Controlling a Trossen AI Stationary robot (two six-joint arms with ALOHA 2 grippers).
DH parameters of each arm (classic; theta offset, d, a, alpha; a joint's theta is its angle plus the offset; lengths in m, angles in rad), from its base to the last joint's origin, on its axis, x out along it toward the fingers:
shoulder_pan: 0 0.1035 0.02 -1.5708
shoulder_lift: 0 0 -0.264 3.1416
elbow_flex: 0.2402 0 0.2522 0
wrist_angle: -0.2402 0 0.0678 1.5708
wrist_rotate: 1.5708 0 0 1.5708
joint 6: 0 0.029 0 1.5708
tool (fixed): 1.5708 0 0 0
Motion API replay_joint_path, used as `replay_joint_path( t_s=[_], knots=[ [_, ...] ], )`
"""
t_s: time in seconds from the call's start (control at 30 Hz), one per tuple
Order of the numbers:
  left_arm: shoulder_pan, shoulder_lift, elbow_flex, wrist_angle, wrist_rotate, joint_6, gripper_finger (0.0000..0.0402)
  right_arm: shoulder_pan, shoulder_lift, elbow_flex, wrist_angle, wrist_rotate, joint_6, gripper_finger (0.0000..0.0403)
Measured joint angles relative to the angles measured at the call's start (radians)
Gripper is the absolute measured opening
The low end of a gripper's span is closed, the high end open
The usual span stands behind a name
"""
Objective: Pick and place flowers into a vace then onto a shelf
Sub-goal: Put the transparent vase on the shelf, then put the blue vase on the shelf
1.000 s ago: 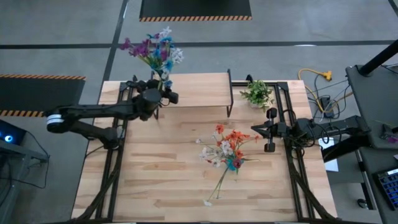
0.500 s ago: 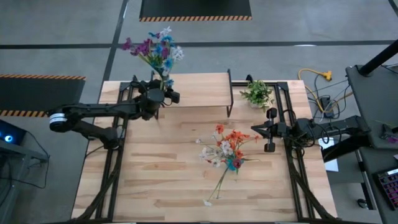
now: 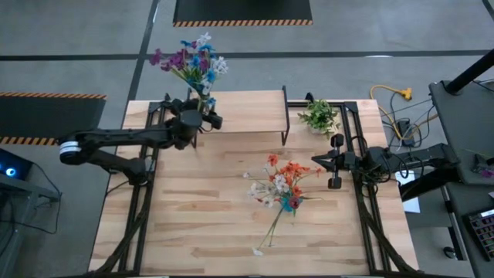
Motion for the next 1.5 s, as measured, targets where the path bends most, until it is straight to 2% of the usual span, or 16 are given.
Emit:
replay_joint_path(
  t_s=[0.13,0.27,0.4,0.53,0.97,1.13,1.5],
  knots=[
    [-0.001,-0.041,0.000,-0.012,0.000,0.004,0.0263,0.000,0.000,0.000,-0.001,0.000,0.000,0.0009],
    [-0.010,-0.091,0.000,-0.093,0.000,0.004,0.0264,0.000,0.000,0.000,-0.002,0.000,0.000,0.0009],
    [-0.043,-0.147,0.000,-0.185,0.001,-0.020,0.0264,0.000,0.000,0.000,-0.009,0.000,0.000,0.0009],
    [-0.082,-0.188,-0.001,-0.203,0.001,-0.030,0.0264,0.000,0.000,0.000,-0.009,0.000,0.000,0.0008],
    [-0.159,-0.207,-0.002,-0.293,0.006,-0.035,0.0264,0.000,0.000,0.000,-0.010,0.000,0.000,0.0008],
    [-0.249,-0.246,-0.002,-0.294,0.006,-0.035,0.0262,0.000,0.000,0.000,-0.011,0.000,0.000,0.0008],
    [-0.564,-0.302,-0.024,-0.335,0.006,-0.041,0.0232,0.000,0.000,0.000,-0.012,0.000,0.010,0.0008]
  ],
)
